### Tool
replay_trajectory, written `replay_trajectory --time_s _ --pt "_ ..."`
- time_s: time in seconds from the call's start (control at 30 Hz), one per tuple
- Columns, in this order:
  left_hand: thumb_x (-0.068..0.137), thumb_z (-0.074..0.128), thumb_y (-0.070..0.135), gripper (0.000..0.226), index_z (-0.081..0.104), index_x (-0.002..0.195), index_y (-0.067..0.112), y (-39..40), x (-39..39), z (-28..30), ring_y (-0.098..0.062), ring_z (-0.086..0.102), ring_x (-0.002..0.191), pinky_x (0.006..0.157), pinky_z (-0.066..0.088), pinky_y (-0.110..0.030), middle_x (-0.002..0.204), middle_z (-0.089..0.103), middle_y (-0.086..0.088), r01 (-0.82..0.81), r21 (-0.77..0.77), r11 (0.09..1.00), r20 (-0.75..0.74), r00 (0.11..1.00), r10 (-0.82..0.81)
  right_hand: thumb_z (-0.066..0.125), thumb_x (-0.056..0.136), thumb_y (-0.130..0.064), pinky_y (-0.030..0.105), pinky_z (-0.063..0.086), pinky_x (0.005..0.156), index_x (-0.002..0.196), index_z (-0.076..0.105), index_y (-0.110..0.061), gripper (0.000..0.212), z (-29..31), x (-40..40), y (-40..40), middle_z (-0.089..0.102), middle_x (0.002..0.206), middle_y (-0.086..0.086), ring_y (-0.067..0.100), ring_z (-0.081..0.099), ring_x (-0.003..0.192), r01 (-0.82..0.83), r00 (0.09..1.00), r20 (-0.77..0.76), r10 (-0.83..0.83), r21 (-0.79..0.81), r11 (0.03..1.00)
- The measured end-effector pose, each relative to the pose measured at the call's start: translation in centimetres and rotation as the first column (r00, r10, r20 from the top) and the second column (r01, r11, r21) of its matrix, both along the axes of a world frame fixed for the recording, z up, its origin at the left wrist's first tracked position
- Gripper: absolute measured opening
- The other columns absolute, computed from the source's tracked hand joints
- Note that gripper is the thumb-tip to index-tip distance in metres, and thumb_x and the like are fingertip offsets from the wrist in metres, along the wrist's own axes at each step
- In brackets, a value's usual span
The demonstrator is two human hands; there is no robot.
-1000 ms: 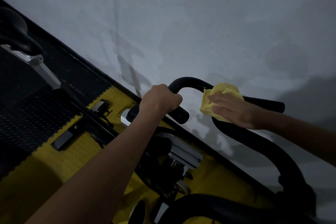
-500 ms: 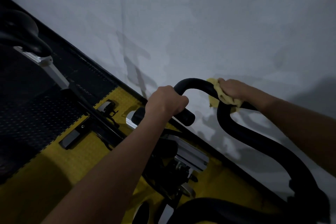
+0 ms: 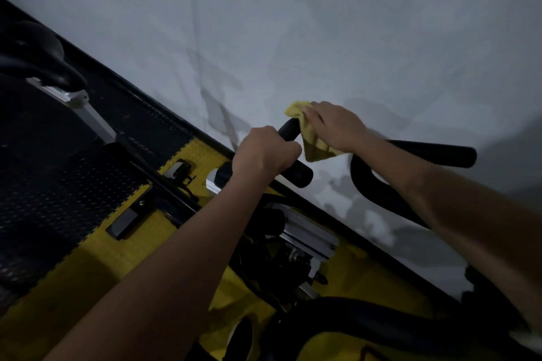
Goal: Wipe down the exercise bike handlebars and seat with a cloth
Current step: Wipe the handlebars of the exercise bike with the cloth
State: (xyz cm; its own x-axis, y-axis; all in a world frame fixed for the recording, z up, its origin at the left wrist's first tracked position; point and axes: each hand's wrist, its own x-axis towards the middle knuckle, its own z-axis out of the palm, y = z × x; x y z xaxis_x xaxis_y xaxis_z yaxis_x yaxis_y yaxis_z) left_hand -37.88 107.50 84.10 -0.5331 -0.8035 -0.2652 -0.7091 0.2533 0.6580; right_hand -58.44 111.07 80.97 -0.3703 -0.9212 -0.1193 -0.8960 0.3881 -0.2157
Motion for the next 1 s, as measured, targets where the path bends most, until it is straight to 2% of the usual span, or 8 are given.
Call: replay_trajectory --time_s 0.1,0.23,0.33,0.43,0.6,0.8,0.93,1.0 --pt "0.093 0.045 0.052 0.042 0.057 0.087 0.012 0.7 1.4 -0.7 -0.024 0.059 0.068 0.053 0.039 -0.030 0.074 0.058 -0.003 0.071 -0.151 0.986 0.004 0.997 -0.071 0.006 0.097 -0.072 0.045 0.039 0.107 0.145 0.050 -0.023 0.081 1.2 -3.2 2.3 0.057 0.142 0.011 0.032 0.054 0.129 0.216 0.973 0.030 -0.227 0.213 0.953" --pt "0.096 0.023 0.069 0.065 0.057 0.091 0.014 1.3 4.3 -1.8 -0.031 0.057 0.095 0.086 0.049 -0.046 0.093 0.059 -0.006 0.133 -0.268 0.954 0.050 0.991 -0.124 0.010 0.107 -0.053 0.042 0.031 0.115 0.150 0.044 -0.004 0.073 2.3 -3.1 1.0 0.043 0.154 0.023 0.035 0.044 0.139 0.376 0.899 0.105 -0.425 0.314 0.872" --pt "0.097 0.025 0.069 0.070 0.059 0.121 0.013 1.8 5.7 -1.7 -0.031 0.044 0.124 0.104 0.038 -0.049 0.125 0.054 -0.009 0.104 -0.216 0.971 0.064 0.994 -0.092 0.011 0.106 -0.053 0.045 0.032 0.114 0.152 0.043 -0.011 0.070 1.9 -0.5 -0.9 0.045 0.153 0.019 0.035 0.044 0.139 0.295 0.942 0.089 -0.325 0.247 0.923" --pt "0.095 0.034 0.070 0.076 0.045 0.141 0.011 2.3 6.5 -1.3 -0.033 0.033 0.135 0.109 0.033 -0.051 0.142 0.044 -0.012 0.027 -0.108 0.994 0.026 0.999 -0.025 0.014 0.106 -0.053 0.045 0.037 0.107 0.144 0.049 -0.013 0.065 1.4 1.9 -1.7 0.053 0.145 0.014 0.035 0.051 0.130 0.184 0.981 0.045 -0.190 0.127 0.975" --pt "0.087 0.060 0.052 0.075 0.036 0.143 0.008 3.1 7.7 -1.4 -0.032 0.033 0.131 0.092 0.034 -0.037 0.140 0.041 -0.012 -0.049 0.008 0.999 -0.027 0.998 0.049 0.025 0.102 -0.052 0.047 0.043 0.101 0.111 0.063 -0.021 0.050 1.4 4.8 -2.5 0.065 0.116 0.004 0.031 0.058 0.110 0.027 1.000 0.013 -0.028 0.058 0.998" --pt "0.081 0.068 0.050 0.080 0.036 0.143 0.009 3.0 8.0 -1.7 -0.027 0.035 0.130 0.088 0.031 -0.032 0.138 0.041 -0.008 -0.101 0.045 0.994 -0.040 0.994 0.103 0.042 0.091 -0.052 0.039 0.041 0.073 0.072 0.063 -0.018 0.044 2.3 9.2 -3.7 0.066 0.084 0.002 0.026 0.059 0.086 -0.182 0.983 0.057 0.176 0.150 0.972" --pt "0.071 0.070 0.060 0.074 0.046 0.123 0.014 2.9 8.1 -2.1 -0.024 0.048 0.110 0.084 0.047 -0.037 0.119 0.049 -0.004 -0.164 0.087 0.983 -0.037 0.985 0.167 0.042 0.089 -0.062 0.041 0.043 0.086 0.071 0.059 -0.036 0.036 1.3 8.5 -1.8 0.062 0.085 -0.010 0.022 0.055 0.096 -0.217 0.954 0.217 0.205 0.032 0.976" --pt "0.067 0.068 0.065 0.076 0.046 0.122 0.016 3.1 8.2 -2.1 -0.025 0.051 0.107 0.087 0.052 -0.043 0.115 0.049 -0.002 -0.200 0.104 0.974 -0.023 0.979 0.203 0.044 0.097 -0.053 0.039 0.039 0.092 0.076 0.059 -0.031 0.034 1.7 8.0 -1.2 0.060 0.084 -0.008 0.020 0.054 0.095 -0.278 0.928 0.267 0.261 0.026 0.960"
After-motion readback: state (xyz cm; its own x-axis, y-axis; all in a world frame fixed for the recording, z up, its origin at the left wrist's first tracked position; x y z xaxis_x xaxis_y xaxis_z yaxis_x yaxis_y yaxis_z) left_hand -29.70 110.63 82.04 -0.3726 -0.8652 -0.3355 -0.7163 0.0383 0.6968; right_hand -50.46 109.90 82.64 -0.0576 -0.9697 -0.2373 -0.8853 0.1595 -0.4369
